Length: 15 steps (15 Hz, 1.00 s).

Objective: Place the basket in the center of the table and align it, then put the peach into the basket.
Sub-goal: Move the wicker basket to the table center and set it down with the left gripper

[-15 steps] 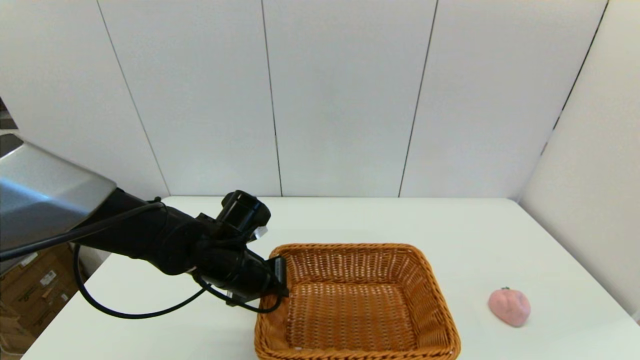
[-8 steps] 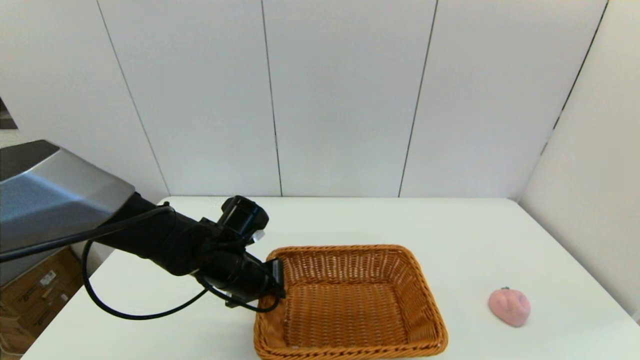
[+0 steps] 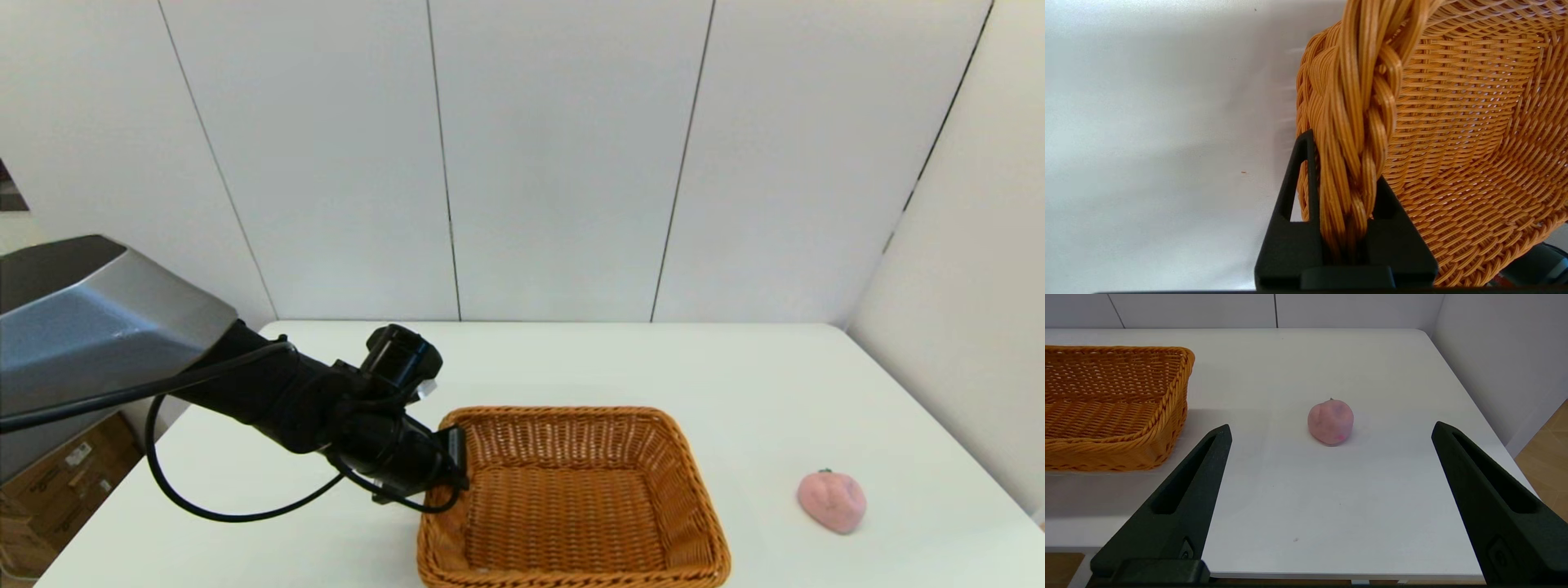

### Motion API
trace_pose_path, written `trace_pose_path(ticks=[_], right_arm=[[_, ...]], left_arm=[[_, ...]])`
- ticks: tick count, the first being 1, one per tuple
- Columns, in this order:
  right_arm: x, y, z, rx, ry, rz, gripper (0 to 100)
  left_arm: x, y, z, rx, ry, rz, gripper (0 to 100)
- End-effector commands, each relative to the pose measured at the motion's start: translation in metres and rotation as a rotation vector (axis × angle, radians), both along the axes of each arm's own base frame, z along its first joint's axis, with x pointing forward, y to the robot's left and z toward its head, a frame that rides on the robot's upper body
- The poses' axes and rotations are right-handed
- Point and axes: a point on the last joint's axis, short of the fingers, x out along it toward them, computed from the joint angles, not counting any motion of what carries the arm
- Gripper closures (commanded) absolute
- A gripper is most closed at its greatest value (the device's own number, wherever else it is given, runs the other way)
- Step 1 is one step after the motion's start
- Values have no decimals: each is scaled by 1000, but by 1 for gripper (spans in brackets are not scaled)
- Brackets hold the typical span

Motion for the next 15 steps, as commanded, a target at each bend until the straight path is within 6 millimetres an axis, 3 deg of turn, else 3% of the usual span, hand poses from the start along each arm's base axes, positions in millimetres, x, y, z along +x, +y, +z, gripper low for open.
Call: trace_pose_path(ticks=[1, 7, 8, 13, 15], right_arm=[[0, 0, 0, 0, -1, 0, 0], [0, 0, 0, 0, -1, 0, 0], [0, 0, 0, 0, -1, 0, 0], [0, 0, 0, 0, -1, 0, 0], [0, 0, 0, 0, 1, 0, 0]], left_arm=[[0, -1, -2, 2, 7, -2, 100], [1, -2, -6, 12, 11, -2, 100], [1, -2, -7, 14, 13, -1, 0], [2, -2, -3, 5, -2, 2, 0], [1, 2, 18, -25, -57, 11, 0]])
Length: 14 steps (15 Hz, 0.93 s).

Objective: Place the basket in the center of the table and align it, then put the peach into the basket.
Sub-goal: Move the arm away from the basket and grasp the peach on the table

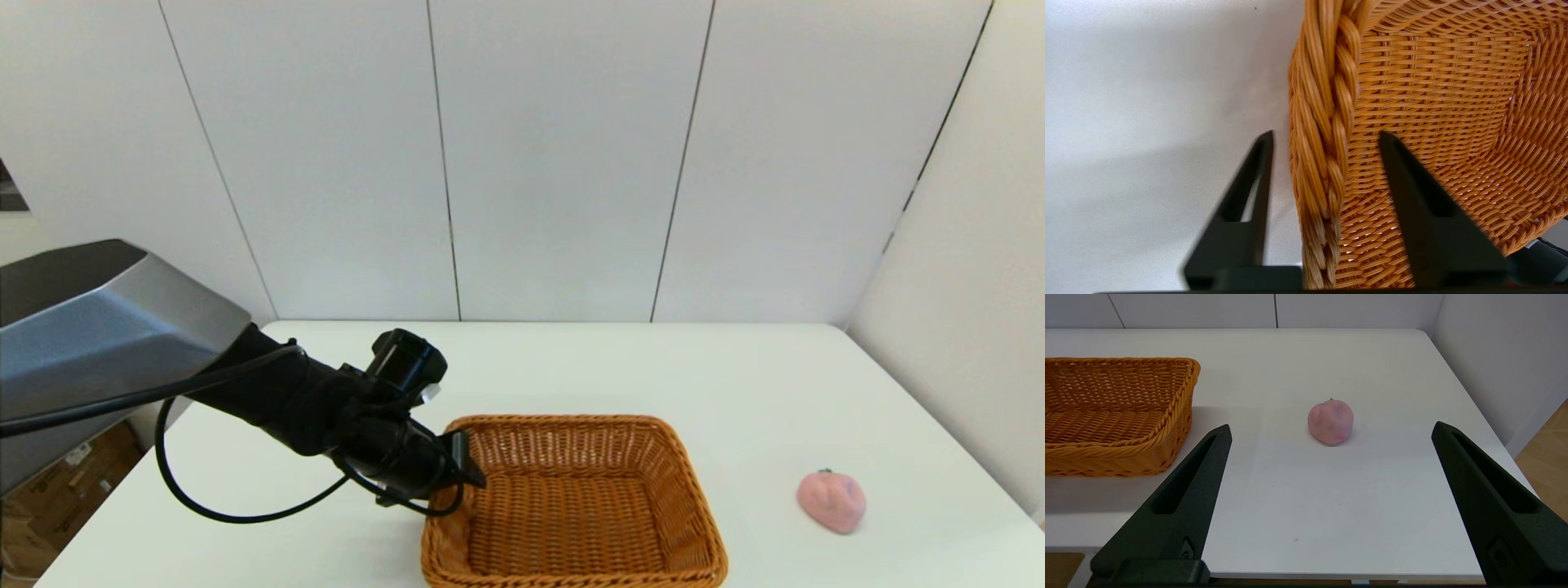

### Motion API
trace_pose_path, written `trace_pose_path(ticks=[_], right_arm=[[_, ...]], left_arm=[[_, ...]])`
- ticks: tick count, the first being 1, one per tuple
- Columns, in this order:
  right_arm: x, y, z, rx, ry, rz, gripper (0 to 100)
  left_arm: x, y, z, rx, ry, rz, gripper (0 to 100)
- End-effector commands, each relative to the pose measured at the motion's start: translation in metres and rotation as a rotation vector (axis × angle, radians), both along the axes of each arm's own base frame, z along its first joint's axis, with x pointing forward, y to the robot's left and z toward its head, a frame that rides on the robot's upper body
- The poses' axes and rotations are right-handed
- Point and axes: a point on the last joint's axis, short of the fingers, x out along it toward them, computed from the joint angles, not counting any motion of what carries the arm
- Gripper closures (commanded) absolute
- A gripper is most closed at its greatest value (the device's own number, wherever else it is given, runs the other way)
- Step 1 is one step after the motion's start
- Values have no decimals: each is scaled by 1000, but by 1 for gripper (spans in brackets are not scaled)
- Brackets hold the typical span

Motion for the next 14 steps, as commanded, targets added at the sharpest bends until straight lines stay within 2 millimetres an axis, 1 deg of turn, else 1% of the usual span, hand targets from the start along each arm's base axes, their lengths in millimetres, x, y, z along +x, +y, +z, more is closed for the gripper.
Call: trace_pose_path(ticks=[1, 3, 4, 5, 6, 7, 9, 10, 11, 12, 14], right_arm=[[0, 0, 0, 0, 0, 0, 0], [0, 0, 0, 0, 0, 0, 0], [0, 0, 0, 0, 0, 0, 0], [0, 0, 0, 0, 0, 0, 0], [0, 0, 0, 0, 0, 0, 0], [0, 0, 0, 0, 0, 0, 0], [0, 0, 0, 0, 0, 0, 0], [0, 0, 0, 0, 0, 0, 0], [0, 0, 0, 0, 0, 0, 0], [0, 0, 0, 0, 0, 0, 0], [0, 0, 0, 0, 0, 0, 0]], left_arm=[[-4, 12, 47, -68, -122, 28, 0], [-16, 32, 99, -137, -258, 67, 0], [-28, 42, 124, -168, -329, 80, 0], [-43, 54, 149, -187, -401, 101, 0], [-64, 70, 178, -204, -508, 109, 0], [-82, 82, 195, -205, -591, 110, 0], [-122, 101, 221, -184, -748, 120, 0], [-142, 109, 229, -177, -819, 127, 0], [-161, 116, 233, -180, -877, 118, 0], [-185, 125, 234, -173, -944, 107, 0], [-218, 139, 229, -108, -1031, 111, 0]])
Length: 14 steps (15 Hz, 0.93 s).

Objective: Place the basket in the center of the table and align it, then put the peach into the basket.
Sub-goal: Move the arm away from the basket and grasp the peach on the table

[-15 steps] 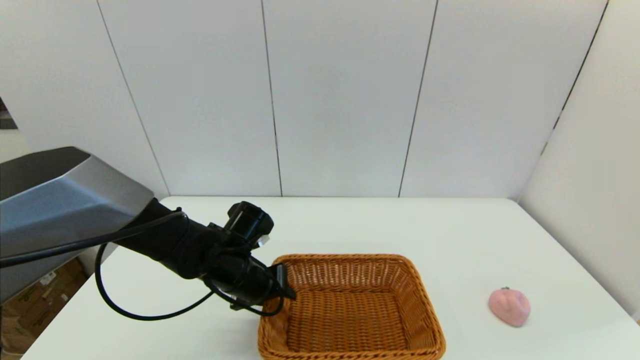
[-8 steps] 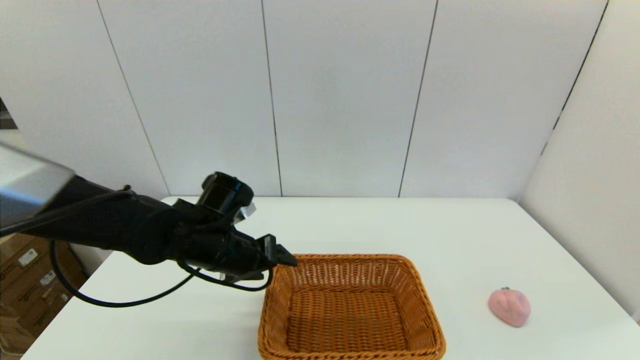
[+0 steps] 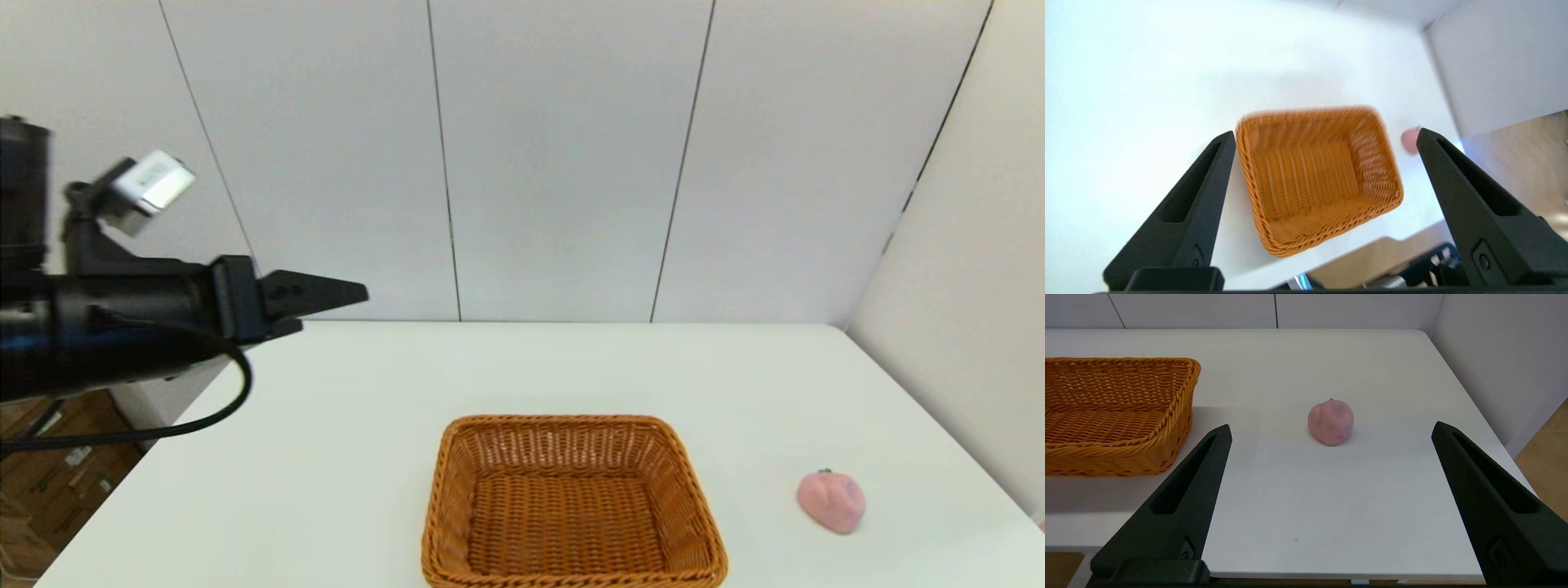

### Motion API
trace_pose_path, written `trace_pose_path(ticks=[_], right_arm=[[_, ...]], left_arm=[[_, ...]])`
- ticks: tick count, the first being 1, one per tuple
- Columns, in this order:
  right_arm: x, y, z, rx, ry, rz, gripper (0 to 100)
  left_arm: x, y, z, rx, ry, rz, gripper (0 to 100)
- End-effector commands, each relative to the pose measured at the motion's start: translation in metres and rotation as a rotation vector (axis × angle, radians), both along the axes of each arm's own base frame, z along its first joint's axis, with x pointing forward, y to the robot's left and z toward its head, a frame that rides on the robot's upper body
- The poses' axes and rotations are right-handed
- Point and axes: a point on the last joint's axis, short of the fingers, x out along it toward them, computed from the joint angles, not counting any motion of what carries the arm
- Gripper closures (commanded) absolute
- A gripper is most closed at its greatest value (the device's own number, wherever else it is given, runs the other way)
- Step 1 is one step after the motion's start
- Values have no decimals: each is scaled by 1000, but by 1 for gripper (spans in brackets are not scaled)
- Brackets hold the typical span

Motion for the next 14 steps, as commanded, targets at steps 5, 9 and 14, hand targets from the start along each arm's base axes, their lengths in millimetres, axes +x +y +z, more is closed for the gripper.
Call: trace_pose_path(ticks=[5, 9, 14], right_arm=[[0, 0, 0, 0, 1, 0, 0], [0, 0, 0, 0, 1, 0, 0], [0, 0, 0, 0, 1, 0, 0]], left_arm=[[-153, 69, -28, 338, -393, 312, 0], [-185, 72, -81, 345, -401, 372, 0], [-204, 72, -160, 418, -432, 414, 0]])
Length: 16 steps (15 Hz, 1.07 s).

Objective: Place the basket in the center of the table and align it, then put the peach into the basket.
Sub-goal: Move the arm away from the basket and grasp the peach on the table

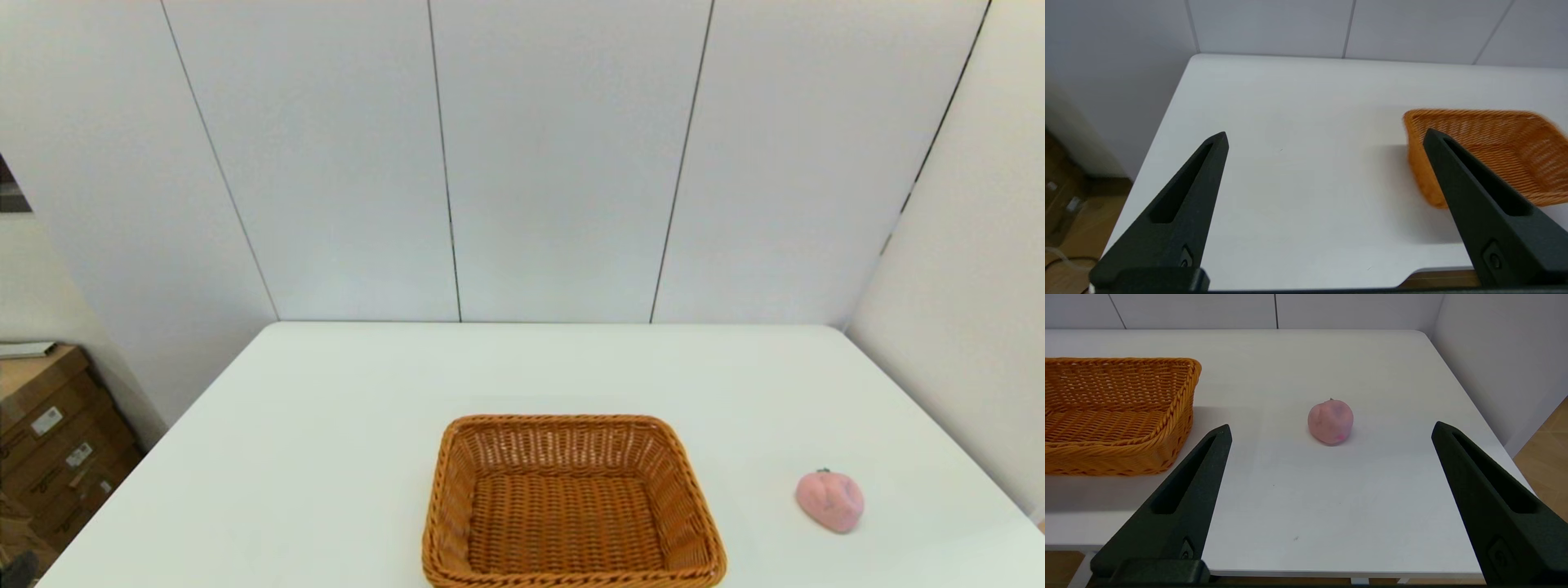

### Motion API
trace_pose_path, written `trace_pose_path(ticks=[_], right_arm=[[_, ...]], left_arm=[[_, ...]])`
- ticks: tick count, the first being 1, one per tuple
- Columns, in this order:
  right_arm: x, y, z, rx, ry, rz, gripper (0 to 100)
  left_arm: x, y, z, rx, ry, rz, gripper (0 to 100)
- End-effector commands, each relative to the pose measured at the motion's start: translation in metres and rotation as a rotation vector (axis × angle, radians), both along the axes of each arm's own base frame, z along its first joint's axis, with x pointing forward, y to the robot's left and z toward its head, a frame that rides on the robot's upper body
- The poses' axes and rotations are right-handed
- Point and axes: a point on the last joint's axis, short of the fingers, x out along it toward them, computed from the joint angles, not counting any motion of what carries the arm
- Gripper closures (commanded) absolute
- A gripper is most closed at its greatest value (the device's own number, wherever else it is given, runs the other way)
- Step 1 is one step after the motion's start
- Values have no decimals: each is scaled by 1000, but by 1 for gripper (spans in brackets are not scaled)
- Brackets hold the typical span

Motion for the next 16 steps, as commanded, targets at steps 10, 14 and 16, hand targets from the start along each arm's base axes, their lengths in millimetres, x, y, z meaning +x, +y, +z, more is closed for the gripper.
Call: trace_pose_path(ticks=[10, 14, 16], right_arm=[[30, 0, 55, -2, 199, 9, 0], [152, 1, 73, -16, 700, -3, 0], [221, 3, 42, -52, 915, -37, 0]], left_arm=[[-10, 0, -88, 42, -162, 88, 0], [-10, 0, -88, 33, -161, 90, 0], [-10, 0, -88, 30, -161, 90, 0]])
